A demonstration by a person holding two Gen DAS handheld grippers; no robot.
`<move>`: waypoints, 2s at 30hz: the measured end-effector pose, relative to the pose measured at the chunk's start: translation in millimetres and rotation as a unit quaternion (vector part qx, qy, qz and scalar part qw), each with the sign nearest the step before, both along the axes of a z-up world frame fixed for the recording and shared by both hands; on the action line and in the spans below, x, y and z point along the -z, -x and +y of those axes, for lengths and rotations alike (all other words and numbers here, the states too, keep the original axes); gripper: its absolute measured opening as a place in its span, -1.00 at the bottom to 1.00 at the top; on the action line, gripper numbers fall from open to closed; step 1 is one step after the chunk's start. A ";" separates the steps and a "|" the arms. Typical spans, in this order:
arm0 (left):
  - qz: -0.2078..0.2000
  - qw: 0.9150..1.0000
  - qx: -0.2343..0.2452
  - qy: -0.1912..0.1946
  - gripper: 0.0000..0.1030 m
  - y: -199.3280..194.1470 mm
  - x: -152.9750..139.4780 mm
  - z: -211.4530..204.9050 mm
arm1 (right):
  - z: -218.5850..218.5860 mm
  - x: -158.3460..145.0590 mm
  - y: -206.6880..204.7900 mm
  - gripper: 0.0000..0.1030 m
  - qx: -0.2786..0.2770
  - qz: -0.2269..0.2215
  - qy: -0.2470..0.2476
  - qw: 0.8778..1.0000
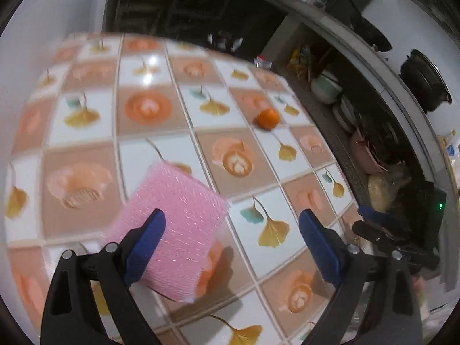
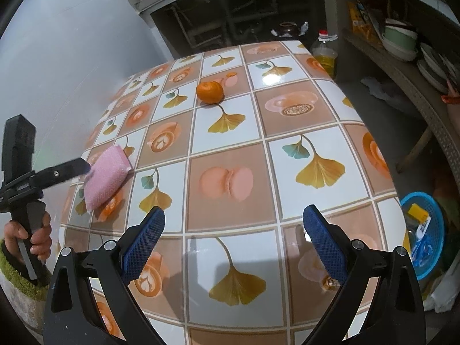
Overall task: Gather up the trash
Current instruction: 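Grasp the pink sponge with the left tool, then grasp the orange peel with the right tool while the left tool holds the sponge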
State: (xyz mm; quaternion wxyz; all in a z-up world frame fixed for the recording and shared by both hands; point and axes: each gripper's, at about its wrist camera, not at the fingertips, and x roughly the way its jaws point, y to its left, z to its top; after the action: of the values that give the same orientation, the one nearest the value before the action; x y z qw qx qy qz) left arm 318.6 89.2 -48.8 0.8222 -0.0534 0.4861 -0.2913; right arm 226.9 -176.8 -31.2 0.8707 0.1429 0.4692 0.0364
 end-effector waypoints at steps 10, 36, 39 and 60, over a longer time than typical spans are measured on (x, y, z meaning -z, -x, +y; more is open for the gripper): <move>0.004 0.994 0.015 -0.107 0.89 -34.3 35.8 0.3 | -1.1 -0.9 3.4 0.80 0.003 0.001 -0.005 1.000; -0.036 0.978 0.013 -0.207 0.69 2.8 59.7 -33.8 | -4.1 -8.5 -7.8 0.76 -0.004 0.000 -0.015 1.000; -0.038 0.978 0.008 -0.203 0.66 4.3 59.3 -32.3 | -8.7 -23.9 -28.7 0.67 -0.012 -0.020 -0.043 0.999; -0.043 0.979 0.013 -0.200 0.65 9.6 59.2 -33.9 | 21.6 18.2 -192.4 0.03 -0.055 0.023 -0.012 0.998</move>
State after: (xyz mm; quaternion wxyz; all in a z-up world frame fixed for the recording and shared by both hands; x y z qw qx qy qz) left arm 309.0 55.3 -108.1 0.8326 0.1312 0.4991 -0.2011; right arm 419.3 -155.2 -49.4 0.8546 0.1283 0.4956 0.0869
